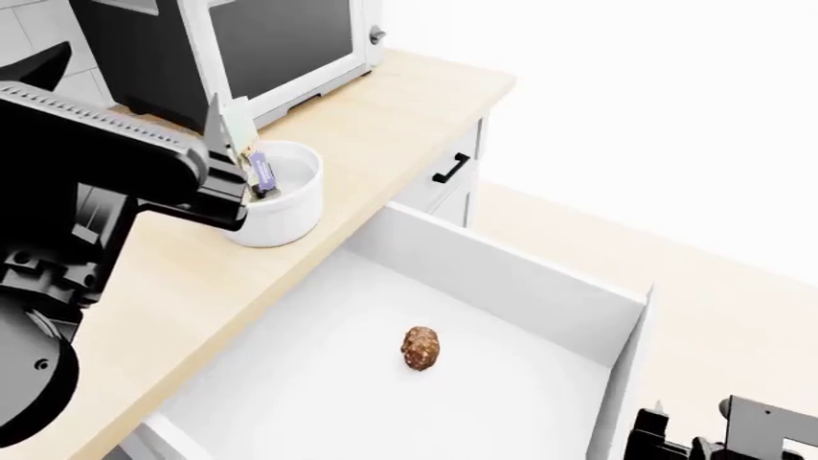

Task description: Place the bar in the bowl and close the drawer.

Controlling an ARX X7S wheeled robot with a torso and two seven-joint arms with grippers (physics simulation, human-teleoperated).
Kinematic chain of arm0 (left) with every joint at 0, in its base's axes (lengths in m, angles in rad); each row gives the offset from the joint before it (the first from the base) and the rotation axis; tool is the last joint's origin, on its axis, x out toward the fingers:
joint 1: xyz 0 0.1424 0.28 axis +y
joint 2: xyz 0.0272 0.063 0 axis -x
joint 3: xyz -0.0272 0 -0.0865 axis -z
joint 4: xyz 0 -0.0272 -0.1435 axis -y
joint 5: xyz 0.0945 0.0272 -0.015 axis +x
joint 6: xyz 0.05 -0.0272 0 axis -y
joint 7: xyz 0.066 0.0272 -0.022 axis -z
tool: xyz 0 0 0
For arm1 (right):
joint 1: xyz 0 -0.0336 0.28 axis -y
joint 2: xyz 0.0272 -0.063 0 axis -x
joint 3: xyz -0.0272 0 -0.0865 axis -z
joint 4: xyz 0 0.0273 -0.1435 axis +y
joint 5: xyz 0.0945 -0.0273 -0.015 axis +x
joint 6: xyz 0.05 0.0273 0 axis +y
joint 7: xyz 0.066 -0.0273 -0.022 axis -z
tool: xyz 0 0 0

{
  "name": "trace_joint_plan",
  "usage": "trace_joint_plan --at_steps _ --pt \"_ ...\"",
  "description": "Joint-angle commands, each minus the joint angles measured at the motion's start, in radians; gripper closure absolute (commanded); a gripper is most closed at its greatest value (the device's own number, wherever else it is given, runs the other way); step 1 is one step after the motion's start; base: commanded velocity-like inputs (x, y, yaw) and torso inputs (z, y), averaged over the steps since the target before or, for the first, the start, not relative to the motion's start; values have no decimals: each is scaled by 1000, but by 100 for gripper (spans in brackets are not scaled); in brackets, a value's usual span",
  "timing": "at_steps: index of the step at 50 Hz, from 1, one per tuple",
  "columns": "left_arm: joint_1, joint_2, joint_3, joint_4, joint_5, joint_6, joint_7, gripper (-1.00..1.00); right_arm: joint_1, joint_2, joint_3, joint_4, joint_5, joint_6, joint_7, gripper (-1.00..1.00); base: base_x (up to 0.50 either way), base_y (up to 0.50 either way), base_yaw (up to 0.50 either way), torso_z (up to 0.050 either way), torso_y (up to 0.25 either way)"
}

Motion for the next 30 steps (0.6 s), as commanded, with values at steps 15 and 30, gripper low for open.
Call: trace_joint_plan --at_steps 15,30 --pt "-11 -11 -11 6 -27 -7 -7 -100 14 -147 -26 142 123 84 -242 -100 0 0 1 0 0" --pt "-3 -26 -25 16 -47 -10 -16 -100 102 -359 -16 366 197 260 -468 -100 0 -1 2 0 0"
